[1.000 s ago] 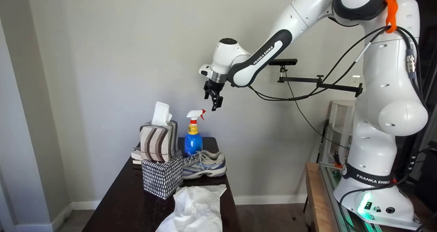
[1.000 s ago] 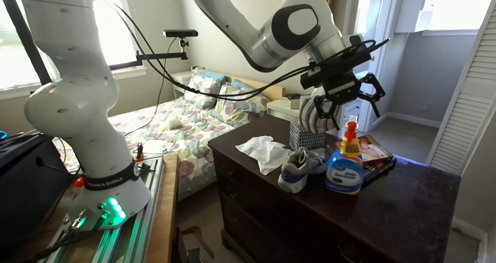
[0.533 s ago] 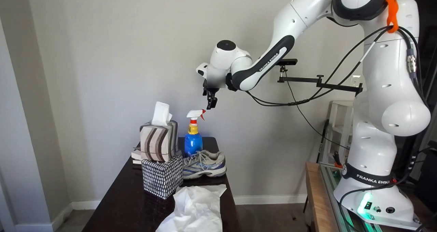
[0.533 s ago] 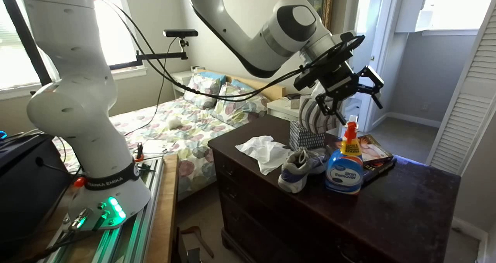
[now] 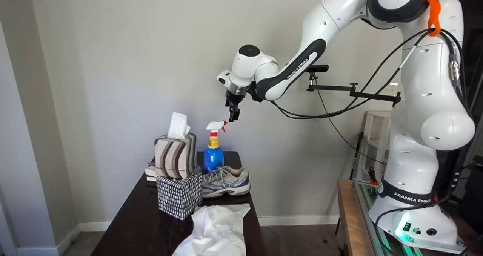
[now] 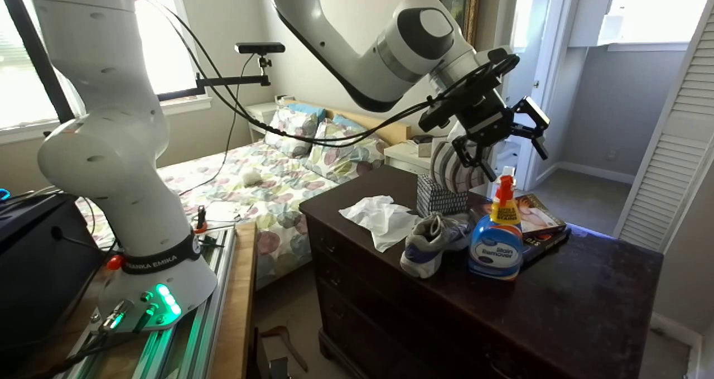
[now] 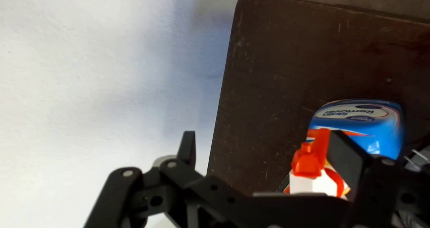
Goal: Twist the nozzle on the spray bottle.
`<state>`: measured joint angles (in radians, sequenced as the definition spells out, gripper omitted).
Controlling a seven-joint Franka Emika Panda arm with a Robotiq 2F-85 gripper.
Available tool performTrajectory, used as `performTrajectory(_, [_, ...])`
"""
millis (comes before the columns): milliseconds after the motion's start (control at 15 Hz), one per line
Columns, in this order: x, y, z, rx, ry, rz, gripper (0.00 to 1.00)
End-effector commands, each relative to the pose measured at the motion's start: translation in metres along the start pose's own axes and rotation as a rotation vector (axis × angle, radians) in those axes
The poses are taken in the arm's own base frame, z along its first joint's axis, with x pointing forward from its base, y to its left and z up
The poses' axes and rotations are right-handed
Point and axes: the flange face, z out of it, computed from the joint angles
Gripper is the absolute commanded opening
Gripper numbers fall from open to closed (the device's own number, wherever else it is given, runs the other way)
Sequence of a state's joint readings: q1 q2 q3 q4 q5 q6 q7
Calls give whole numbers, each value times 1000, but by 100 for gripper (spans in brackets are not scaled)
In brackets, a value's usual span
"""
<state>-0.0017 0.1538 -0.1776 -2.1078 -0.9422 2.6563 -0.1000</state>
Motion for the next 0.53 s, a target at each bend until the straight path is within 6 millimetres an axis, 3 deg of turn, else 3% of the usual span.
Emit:
performTrajectory(0, [-2, -15, 3, 6, 32, 7, 100])
performTrajectory(400, [-7, -20, 5, 1, 80, 94, 100])
performTrajectory(467, [-9, -20, 5, -1, 84, 102, 87])
